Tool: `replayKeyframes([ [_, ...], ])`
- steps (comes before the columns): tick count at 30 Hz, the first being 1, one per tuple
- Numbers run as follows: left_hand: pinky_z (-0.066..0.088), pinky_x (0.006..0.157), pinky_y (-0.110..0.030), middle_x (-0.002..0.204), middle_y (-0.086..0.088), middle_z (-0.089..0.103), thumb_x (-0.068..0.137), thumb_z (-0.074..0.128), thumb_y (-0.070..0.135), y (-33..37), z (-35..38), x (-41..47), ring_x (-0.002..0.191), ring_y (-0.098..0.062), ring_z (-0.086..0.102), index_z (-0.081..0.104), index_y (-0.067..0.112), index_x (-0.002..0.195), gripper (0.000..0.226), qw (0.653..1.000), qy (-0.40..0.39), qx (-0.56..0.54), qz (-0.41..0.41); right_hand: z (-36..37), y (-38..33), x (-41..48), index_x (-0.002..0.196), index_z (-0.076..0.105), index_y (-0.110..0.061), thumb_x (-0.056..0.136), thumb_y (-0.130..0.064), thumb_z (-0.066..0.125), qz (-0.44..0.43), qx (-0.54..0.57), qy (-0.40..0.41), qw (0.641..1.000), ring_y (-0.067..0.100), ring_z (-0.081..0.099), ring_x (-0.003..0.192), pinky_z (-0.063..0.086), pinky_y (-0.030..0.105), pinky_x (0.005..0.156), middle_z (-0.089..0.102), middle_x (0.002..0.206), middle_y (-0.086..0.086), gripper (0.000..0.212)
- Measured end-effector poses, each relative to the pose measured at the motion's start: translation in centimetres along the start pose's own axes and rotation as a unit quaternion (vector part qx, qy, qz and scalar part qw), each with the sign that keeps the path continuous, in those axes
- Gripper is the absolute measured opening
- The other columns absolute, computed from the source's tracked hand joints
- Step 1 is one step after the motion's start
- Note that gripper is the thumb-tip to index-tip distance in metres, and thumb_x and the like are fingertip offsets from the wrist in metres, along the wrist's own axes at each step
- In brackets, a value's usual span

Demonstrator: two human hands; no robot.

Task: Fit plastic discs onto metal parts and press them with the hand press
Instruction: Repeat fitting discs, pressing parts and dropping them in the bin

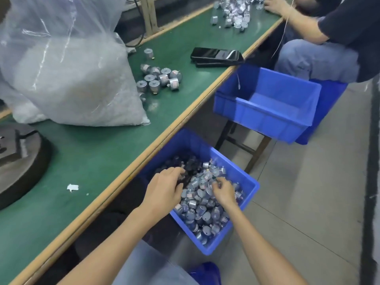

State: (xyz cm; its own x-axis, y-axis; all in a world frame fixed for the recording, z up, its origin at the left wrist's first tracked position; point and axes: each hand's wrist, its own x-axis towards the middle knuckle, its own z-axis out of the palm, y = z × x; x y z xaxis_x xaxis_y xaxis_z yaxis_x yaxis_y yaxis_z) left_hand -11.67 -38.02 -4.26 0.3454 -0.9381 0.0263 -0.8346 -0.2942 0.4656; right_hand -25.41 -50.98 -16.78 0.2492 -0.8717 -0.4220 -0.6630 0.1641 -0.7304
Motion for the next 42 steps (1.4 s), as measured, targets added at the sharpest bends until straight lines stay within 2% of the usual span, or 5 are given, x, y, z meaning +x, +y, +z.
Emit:
replayKeyframes([
  [3,0.041,0.087,-0.028,0.112,0.004,0.061,0.089,0.055,0.014,-0.3,-0.2,-0.1,0.099,-0.017,0.055,0.053,0.018,0.125,0.035,1.000,-0.002,-0.003,-0.003,0.0,0.7,0.2,0.135,0.048,-0.005,0.097,-0.010,0.043,0.003,-0.003,-0.002,1.000,0.017,0.052,0.059,0.041,0.015,0.050,0.064,0.083,0.005,0.039],
  [8,0.030,0.070,-0.020,0.088,0.011,0.055,0.085,0.057,0.010,-0.6,-1.6,-0.6,0.074,-0.007,0.044,0.059,0.017,0.111,0.026,0.999,0.022,0.001,0.035,-0.5,-2.2,-1.0,0.118,0.063,-0.009,0.095,-0.012,0.048,-0.067,0.030,0.052,0.996,0.011,0.055,0.084,0.041,0.020,0.079,0.066,0.113,0.006,0.028],
  [13,0.032,0.052,-0.021,0.062,0.013,0.050,0.078,0.061,0.008,-0.8,-5.2,-1.1,0.055,-0.008,0.044,0.053,0.021,0.085,0.017,0.998,0.053,-0.017,0.040,-0.5,-10.4,-4.1,0.080,0.061,-0.008,0.093,-0.014,0.054,-0.236,0.118,0.064,0.963,0.013,0.040,0.052,0.038,0.032,0.056,0.049,0.055,0.000,0.016],
  [24,0.039,0.054,-0.031,0.052,0.011,0.041,0.067,0.062,0.001,-6.8,-19.6,-9.6,0.052,-0.018,0.036,0.035,0.022,0.064,0.035,0.976,0.192,0.099,-0.015,6.4,-26.9,-15.1,0.070,0.052,-0.008,0.086,-0.009,0.052,-0.532,0.181,-0.101,0.821,0.005,0.027,0.040,0.022,0.013,0.046,0.029,0.042,-0.011,0.016],
  [42,0.045,0.069,-0.037,0.081,-0.002,0.064,0.080,0.060,0.007,-18.4,-35.0,-41.6,0.077,-0.027,0.058,0.059,0.009,0.085,0.005,0.861,0.284,0.205,-0.368,27.9,-37.6,-46.0,0.078,0.059,-0.001,0.083,-0.004,0.059,-0.769,0.044,-0.385,0.508,0.022,0.036,0.051,0.038,0.036,0.054,0.038,0.047,-0.007,0.006],
])
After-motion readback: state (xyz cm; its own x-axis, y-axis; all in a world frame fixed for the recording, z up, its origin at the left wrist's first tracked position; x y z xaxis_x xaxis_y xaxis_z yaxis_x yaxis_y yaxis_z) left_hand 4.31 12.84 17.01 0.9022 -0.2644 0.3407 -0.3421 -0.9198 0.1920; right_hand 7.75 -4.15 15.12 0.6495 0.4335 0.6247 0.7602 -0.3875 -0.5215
